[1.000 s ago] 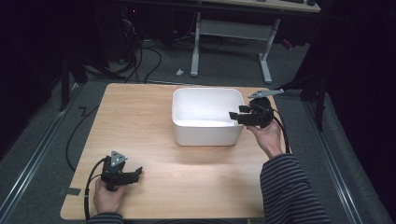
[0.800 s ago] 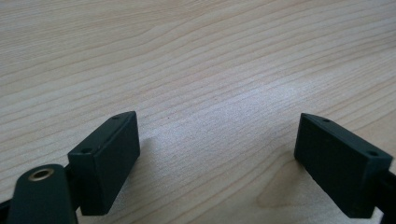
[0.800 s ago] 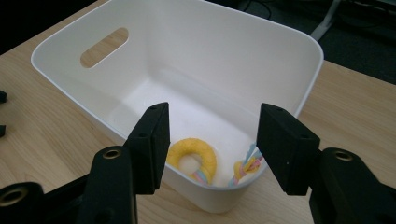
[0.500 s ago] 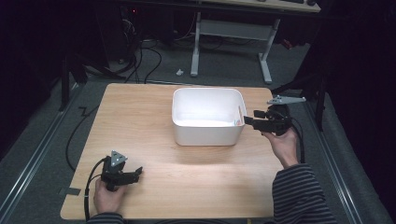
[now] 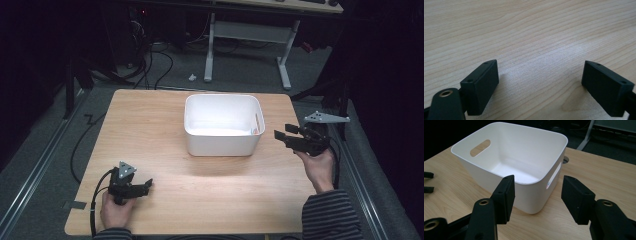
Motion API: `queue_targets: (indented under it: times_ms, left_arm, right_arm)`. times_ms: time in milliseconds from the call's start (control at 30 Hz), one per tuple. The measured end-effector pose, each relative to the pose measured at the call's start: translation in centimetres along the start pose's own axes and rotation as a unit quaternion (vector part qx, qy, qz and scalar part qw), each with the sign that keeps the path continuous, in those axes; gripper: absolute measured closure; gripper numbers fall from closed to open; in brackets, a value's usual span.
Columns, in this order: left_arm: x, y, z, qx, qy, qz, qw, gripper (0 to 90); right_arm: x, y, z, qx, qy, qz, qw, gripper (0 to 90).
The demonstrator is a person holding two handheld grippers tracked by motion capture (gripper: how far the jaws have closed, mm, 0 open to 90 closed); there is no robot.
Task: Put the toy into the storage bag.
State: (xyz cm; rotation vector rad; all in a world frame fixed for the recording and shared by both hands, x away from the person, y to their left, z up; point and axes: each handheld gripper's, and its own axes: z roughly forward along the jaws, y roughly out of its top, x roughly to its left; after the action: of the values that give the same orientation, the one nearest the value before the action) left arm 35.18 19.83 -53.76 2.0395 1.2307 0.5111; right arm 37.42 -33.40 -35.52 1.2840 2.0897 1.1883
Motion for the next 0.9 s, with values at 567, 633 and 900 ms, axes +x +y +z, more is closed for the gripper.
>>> queue_targets:
  times_ms: [567,633,900]
  left_arm:
    - [0.0,0.0,0.0,0.000,0.000,0.000,1.0000,14.4]
    - [0.0,0.0,0.0,0.000,0.000,0.000,1.0000,14.4]
    - [0.0,0.0,0.0,0.000,0.000,0.000,1.0000,14.4]
  right_arm:
    - [2.0,-1.8,-3.6,-0.027,-0.022,-0.034,0.9988,45.0]
    - [2.2,-1.9,-3.9,-0.031,-0.021,-0.036,0.9987,45.0]
    - [2.4,-3.4,-4.6,-0.037,-0.026,-0.031,0.9985,45.3]
